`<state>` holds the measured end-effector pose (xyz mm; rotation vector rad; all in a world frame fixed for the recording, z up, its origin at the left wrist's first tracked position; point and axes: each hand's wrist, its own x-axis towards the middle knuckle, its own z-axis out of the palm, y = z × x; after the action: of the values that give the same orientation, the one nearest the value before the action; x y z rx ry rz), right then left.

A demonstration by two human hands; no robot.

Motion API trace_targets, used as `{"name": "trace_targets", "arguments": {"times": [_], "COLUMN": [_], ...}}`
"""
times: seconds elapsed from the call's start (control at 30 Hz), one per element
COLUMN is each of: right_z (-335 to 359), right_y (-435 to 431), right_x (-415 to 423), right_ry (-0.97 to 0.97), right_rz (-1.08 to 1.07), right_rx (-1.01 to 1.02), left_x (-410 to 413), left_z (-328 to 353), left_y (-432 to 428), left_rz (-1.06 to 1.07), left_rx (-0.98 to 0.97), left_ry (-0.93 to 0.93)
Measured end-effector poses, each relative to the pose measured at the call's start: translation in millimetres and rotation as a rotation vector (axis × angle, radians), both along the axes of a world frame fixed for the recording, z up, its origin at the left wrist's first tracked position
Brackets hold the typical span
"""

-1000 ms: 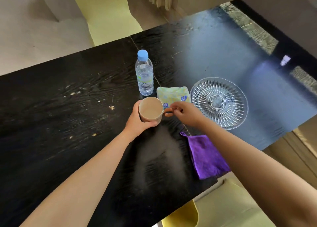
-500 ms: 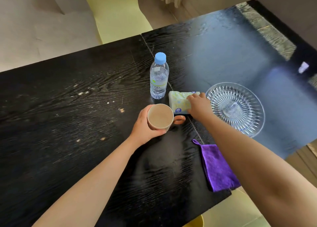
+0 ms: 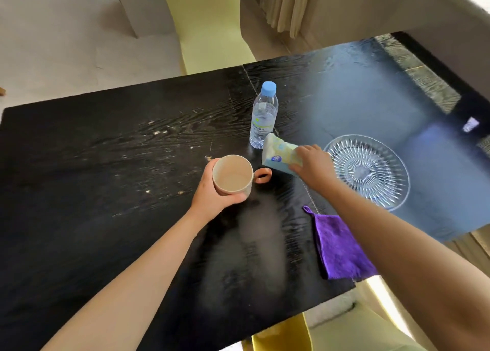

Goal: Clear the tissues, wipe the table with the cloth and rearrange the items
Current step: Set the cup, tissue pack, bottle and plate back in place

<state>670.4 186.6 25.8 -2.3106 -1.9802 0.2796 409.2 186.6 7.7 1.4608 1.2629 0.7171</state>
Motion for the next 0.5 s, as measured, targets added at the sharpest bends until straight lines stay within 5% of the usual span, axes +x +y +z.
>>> {"name": "trace_targets", "arguments": {"times": [0.5], "right_z": [79], "right_y": [-54], "right_x": [-152], "right_ry": [-0.028], "right_rz": [0.336], "right_rx": [0.112], "left_x": [-154], "left_z": [79], "left_y": [-130], "left_rz": [0.417], "left_rx": [0.082], "left_ry": [0.014]}}
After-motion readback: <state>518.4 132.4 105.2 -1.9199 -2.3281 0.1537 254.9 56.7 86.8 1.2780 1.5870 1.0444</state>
